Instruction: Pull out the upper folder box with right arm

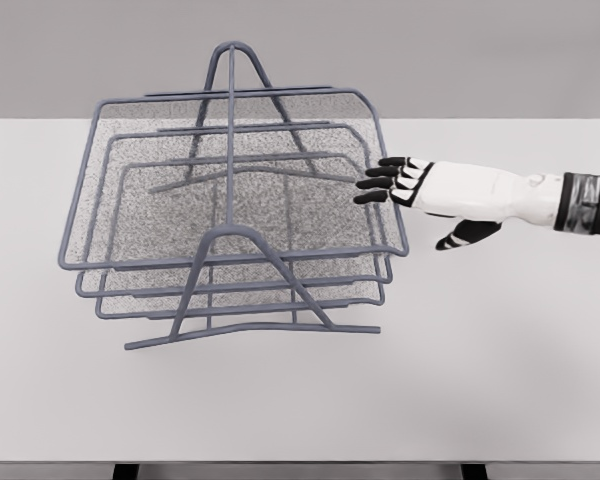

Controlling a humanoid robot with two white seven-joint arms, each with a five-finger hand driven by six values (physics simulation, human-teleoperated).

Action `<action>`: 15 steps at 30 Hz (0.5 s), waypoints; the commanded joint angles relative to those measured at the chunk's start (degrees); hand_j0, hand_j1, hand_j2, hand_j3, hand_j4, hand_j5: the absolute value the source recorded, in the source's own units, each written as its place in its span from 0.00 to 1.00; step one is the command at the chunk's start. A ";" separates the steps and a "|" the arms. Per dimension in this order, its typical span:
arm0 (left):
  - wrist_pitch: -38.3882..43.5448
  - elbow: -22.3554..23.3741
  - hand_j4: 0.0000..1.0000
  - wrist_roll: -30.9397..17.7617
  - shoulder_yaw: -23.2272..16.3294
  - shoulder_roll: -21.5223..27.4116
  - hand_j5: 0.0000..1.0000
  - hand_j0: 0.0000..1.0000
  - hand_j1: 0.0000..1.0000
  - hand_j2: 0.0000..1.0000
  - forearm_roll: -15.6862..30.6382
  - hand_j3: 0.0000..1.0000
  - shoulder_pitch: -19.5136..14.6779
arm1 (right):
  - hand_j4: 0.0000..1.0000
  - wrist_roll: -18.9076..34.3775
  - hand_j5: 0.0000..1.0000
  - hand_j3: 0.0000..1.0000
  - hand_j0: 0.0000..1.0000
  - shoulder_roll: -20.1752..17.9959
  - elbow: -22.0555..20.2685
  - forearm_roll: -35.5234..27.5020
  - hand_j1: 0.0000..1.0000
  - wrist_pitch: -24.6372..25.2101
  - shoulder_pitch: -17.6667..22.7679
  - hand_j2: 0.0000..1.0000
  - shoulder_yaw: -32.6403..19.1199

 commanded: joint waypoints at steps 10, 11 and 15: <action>0.00 0.00 1.00 -0.01 -0.01 0.00 1.00 1.00 1.00 1.00 0.01 1.00 0.00 | 1.00 0.12 1.00 1.00 1.00 -5.30 -0.90 2.14 1.00 -0.25 -0.09 1.00 -0.42; 0.01 0.00 1.00 -0.01 -0.01 0.00 1.00 1.00 1.00 1.00 0.01 1.00 0.00 | 1.00 0.03 1.00 1.00 1.00 -5.74 -0.90 2.14 1.00 -0.25 -0.09 1.00 -0.42; 0.00 0.00 1.00 0.07 -0.01 0.00 1.00 1.00 1.00 1.00 0.01 1.00 0.00 | 1.00 0.03 1.00 1.00 1.00 -6.97 -0.90 2.14 1.00 -0.25 0.00 1.00 -0.42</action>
